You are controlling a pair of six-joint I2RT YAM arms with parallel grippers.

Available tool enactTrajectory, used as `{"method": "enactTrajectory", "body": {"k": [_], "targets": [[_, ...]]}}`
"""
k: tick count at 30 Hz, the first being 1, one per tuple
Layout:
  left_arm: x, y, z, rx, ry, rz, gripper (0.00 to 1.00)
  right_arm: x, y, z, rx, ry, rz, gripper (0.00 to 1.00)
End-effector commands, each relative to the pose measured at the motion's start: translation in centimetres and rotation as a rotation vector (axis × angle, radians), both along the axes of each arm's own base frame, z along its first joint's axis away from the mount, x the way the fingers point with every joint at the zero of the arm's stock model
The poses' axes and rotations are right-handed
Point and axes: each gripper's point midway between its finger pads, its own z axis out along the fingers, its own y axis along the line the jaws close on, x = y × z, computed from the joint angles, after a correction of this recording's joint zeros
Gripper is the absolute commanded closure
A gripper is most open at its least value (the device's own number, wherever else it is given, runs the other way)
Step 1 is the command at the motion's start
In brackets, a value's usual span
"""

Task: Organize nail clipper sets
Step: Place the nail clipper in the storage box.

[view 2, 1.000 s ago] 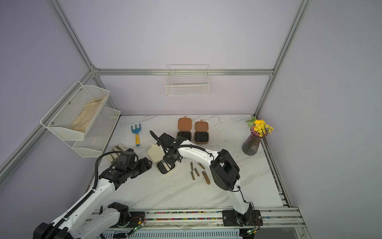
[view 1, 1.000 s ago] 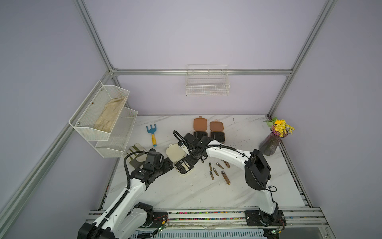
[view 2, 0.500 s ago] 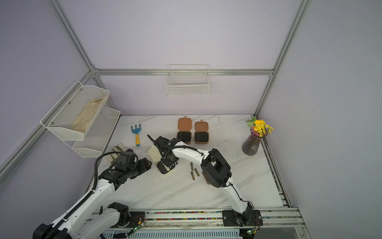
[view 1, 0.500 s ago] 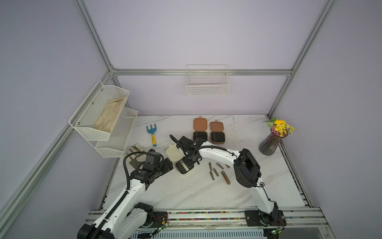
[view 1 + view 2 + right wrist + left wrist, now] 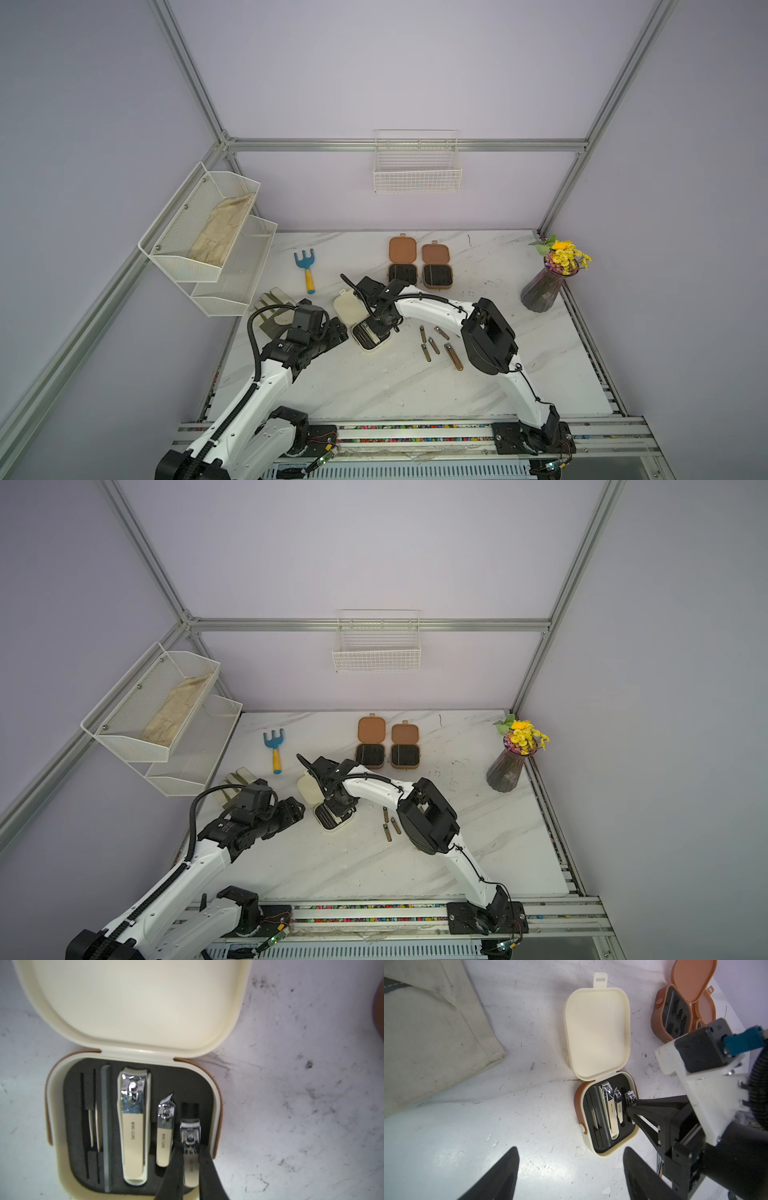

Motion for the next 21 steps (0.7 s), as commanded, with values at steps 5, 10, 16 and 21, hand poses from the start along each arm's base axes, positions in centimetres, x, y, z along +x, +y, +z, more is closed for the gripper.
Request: {"method": "enactTrajectory", "body": {"k": [5,10,16,21], "targets": [[-0.5,0.2,-0.9,0.011,0.007,-0.001,0.22,0.0,0.1,-0.8,-0.023,0.005,-0.029,0.91],[-0.5,0.2,-1.0,0.013,0.01,0.0,0.22,0.1,0.0,-1.3,-0.034,0.005,-0.033,0.91],[-0.6,0.2,-1.1,0.012,0.011,-0.002,0.22,0.2,0.0,-1.7,-0.037,0.005,-0.047,0.91],[-0.6,0.2,-1.1,0.012,0.01,-0.001,0.22,0.3,0.3,-1.7,-0.028,0.007,-0.064,0.91]]}}
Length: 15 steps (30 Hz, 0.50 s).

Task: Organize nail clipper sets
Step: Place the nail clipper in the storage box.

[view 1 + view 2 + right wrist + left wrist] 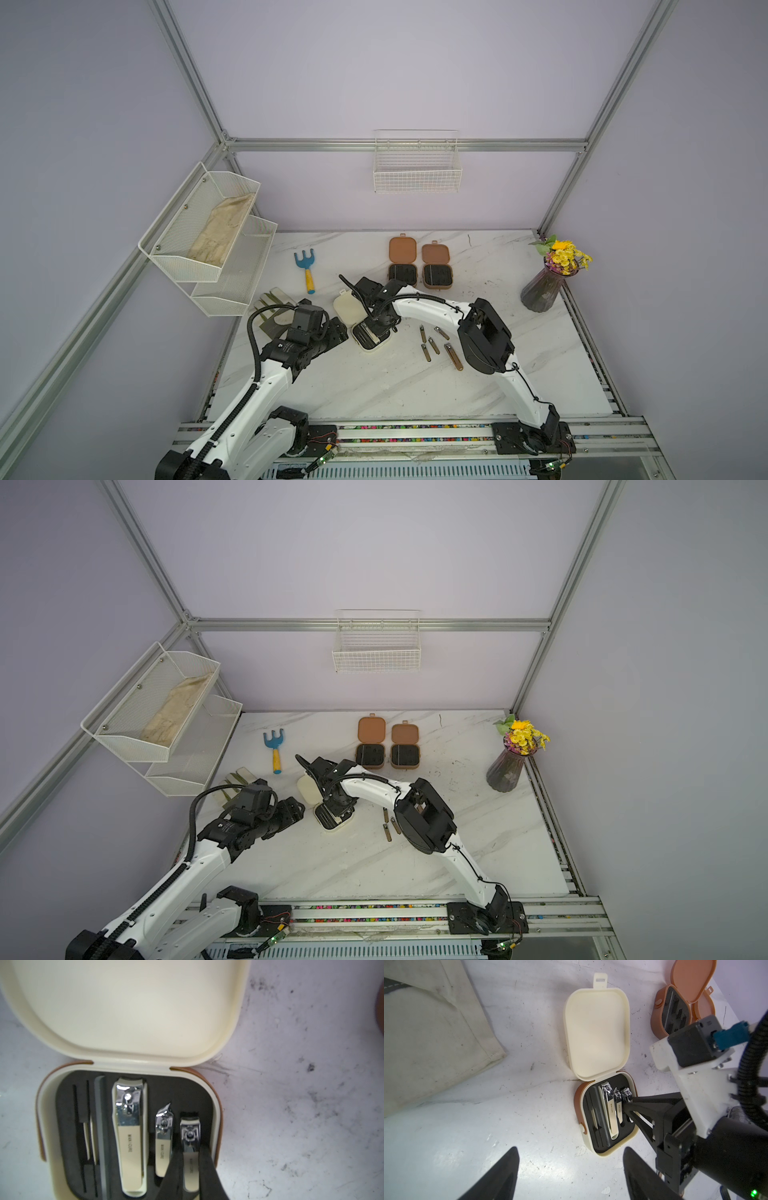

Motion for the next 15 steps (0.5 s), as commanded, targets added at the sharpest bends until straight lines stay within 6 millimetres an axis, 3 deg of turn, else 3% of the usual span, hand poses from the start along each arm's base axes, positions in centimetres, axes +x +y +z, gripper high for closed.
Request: {"method": "enactTrajectory", "body": {"k": [1,7,15], "targets": [[-0.6,0.2,-1.1,0.012,0.011,-0.001,0.22,0.1,0.1,-1.2,-0.016,0.005,-0.039,0.91],[-0.6,0.3,-1.2,0.013,0.014,-0.001,0.22,0.2,0.4,-1.1,-0.001,0.006,-0.055,0.91],[-0.7,0.2,-1.3,0.012,0.016,-0.001,0.22,0.0,0.1,-2.2,-0.018,0.023,-0.071,0.91]]}}
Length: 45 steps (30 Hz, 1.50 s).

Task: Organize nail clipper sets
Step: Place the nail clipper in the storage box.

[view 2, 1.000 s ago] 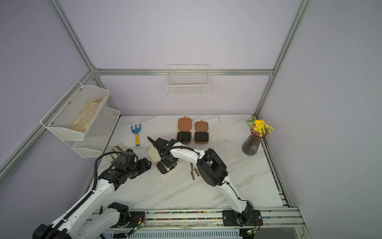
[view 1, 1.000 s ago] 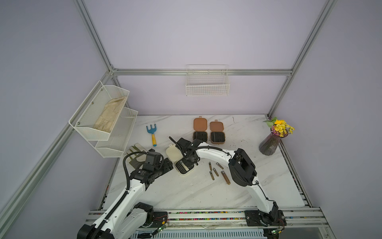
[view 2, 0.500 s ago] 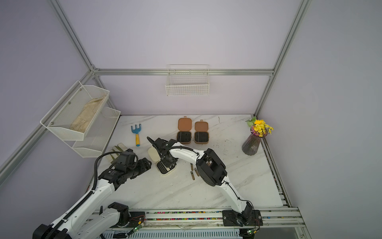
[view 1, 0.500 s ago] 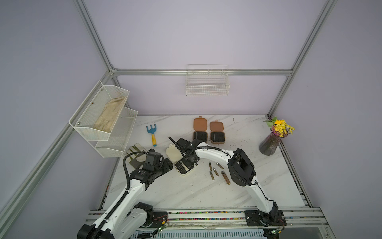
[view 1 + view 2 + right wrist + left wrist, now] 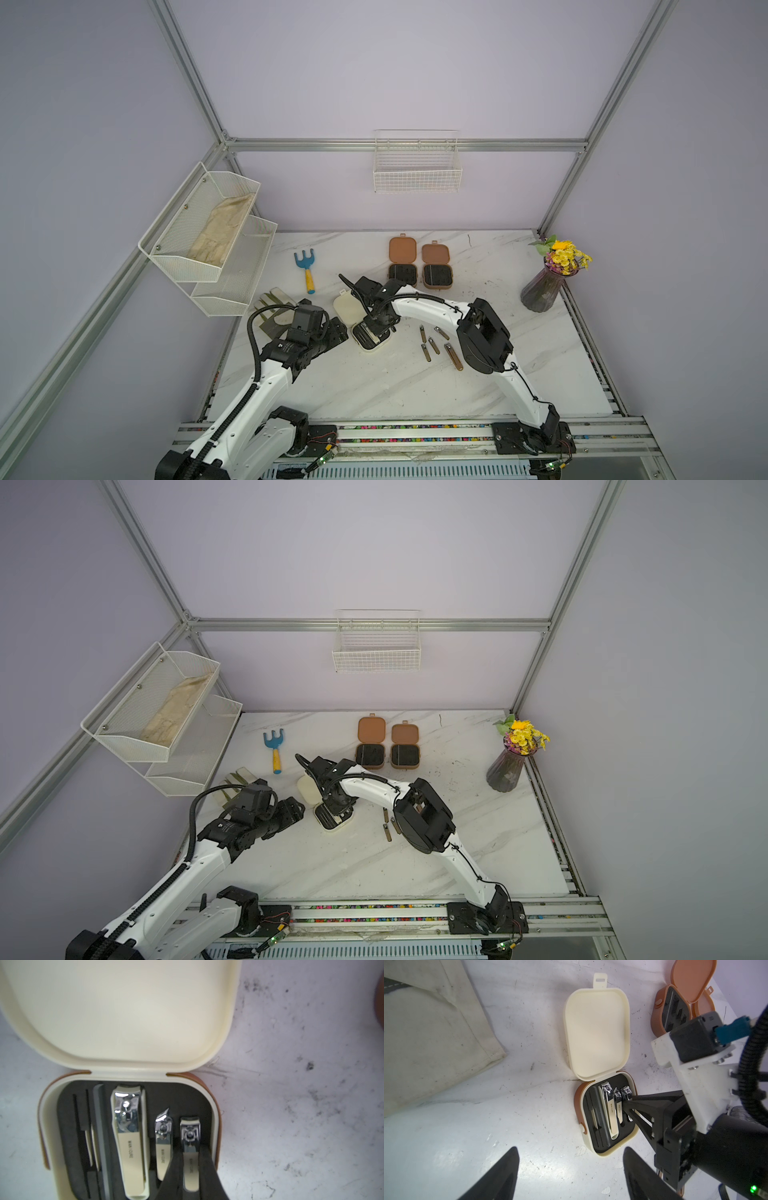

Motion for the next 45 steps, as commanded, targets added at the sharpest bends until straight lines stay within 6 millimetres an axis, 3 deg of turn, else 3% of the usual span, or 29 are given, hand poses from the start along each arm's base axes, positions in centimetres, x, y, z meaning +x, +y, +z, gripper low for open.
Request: {"method": "enactTrajectory", "body": {"k": [1,17,34,45], "targets": [[-0.7,0.2,-1.3,0.011,0.016,-0.001,0.22,-0.2,-0.2,-2.2,-0.031,0.018,-0.032,0.91],[-0.6,0.1,-1.5,0.008,0.018,-0.002,0.22,-1.1,-0.6,-4.1,-0.064,0.033,-0.081,0.91],[-0.5,0.0,-1.6,0.005,0.024,-0.005,0.22,-2.5,-3.7,-7.2,-0.217,0.023,-0.07,0.91],[-0.6,0.0,-1.6,0.002,0.021,-0.006,0.22,-2.4,-3.4,-6.8,-0.212,0.02,-0.068,0.9]]}}
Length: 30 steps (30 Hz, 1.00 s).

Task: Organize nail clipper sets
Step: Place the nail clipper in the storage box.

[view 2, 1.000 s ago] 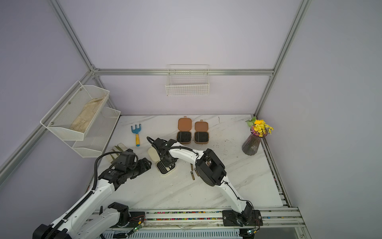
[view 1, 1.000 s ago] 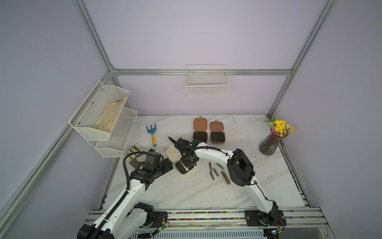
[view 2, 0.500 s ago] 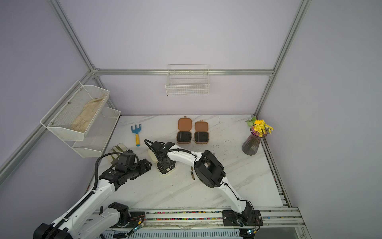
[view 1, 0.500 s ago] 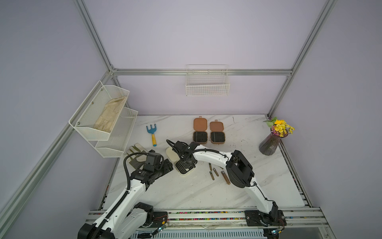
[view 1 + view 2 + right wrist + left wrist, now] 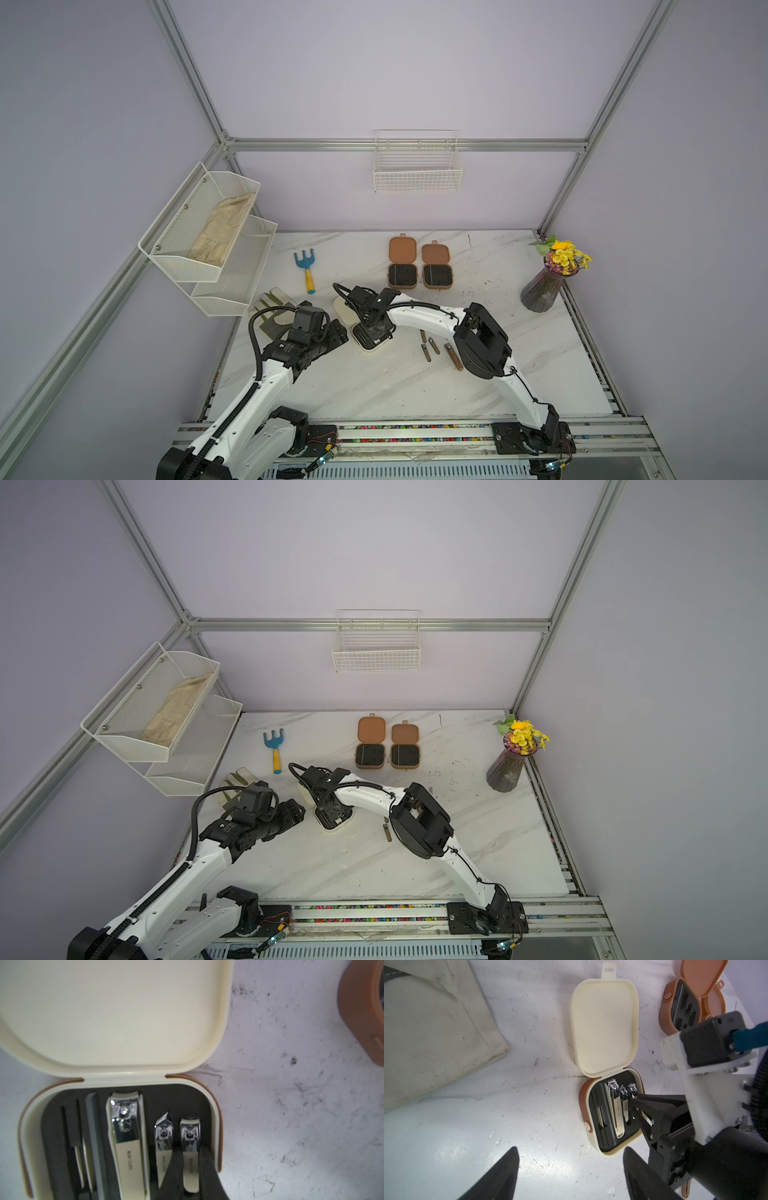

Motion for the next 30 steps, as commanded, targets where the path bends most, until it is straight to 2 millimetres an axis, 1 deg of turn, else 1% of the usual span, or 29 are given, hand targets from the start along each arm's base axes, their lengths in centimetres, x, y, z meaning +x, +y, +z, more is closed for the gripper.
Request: {"method": "enactTrajectory", "body": {"k": [1,6,10,12,17,23,26,30], "targets": [[-0.3,-0.1,-0.8,-0.005,-0.004,-0.006,0.22,-2.3,-3.6,-6.2,-0.161,0.132,-0.031,0.9],[-0.6,0.1,-1.0,0.004,0.001,-0.008,0.22,-3.5,-4.2,-7.5,-0.166,0.17,-0.051,0.92],[-0.8,0.2,-1.0,0.009,0.015,-0.008,0.22,-5.0,-3.9,-8.0,-0.121,0.239,-0.059,0.93],[-0.8,0.2,-0.9,0.009,0.016,-0.009,0.22,-5.3,-3.8,-8.0,-0.112,0.254,-0.057,0.93],[-0.8,0.2,-0.8,0.009,0.009,-0.006,0.22,-5.4,-4.1,-8.3,-0.126,0.269,-0.067,0.93],[-0.9,0.3,-0.8,0.013,0.01,-0.004,0.22,-5.5,-5.1,-9.0,-0.176,0.269,-0.063,0.93],[-0.9,0.3,-0.8,0.014,0.013,-0.003,0.22,-5.1,-5.3,-8.6,-0.194,0.25,-0.06,0.91],[-0.8,0.3,-0.8,0.014,0.012,-0.003,0.22,-4.2,-4.9,-7.2,-0.198,0.213,-0.051,0.87]]}}
